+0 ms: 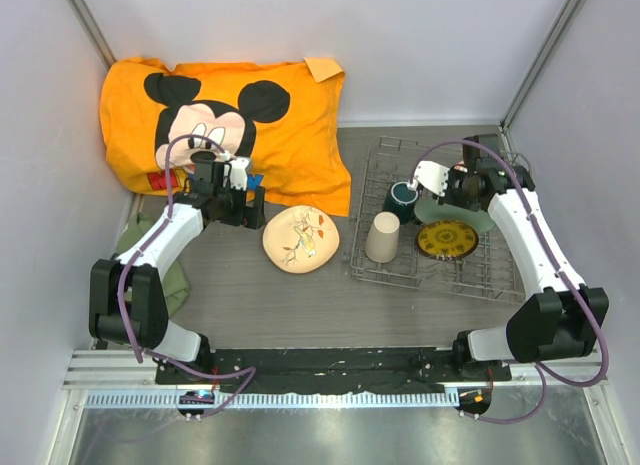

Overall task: Unload the mixed dishes from the dish rack
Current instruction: Pick up the plate from the dish rack.

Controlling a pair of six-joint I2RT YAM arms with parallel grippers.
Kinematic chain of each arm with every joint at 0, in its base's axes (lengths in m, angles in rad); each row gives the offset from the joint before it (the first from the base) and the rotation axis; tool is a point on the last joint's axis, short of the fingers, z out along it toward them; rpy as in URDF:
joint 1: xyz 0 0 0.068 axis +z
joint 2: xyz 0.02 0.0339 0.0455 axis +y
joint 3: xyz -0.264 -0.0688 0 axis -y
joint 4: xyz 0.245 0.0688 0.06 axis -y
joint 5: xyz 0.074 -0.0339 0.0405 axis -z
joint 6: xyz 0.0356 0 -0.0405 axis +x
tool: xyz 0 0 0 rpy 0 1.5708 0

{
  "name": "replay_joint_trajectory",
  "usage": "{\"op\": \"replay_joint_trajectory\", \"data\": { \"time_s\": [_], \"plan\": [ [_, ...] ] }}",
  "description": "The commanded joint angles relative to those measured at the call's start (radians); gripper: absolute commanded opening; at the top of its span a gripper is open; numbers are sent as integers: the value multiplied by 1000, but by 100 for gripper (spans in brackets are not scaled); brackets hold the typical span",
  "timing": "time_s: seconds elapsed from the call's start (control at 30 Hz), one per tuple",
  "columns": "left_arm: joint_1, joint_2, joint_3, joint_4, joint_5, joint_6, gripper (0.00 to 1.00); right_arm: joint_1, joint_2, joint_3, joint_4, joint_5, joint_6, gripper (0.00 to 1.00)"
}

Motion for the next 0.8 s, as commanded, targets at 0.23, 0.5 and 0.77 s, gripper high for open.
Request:
{"op": "replay_joint_trajectory", "data": {
  "time_s": [0.23,0.5,0.77],
  "plan": [
    [1,-46,48,24,29,14,97,-12,-62,244,15,-43,-33,1],
    [1,-134,66,62,174,111,96,-11,-75,396,-86,-201,27,1],
    [-36,-186,180,68,357,152,96,-9,-98,492,-123,-460,172,1]
  ]
}}
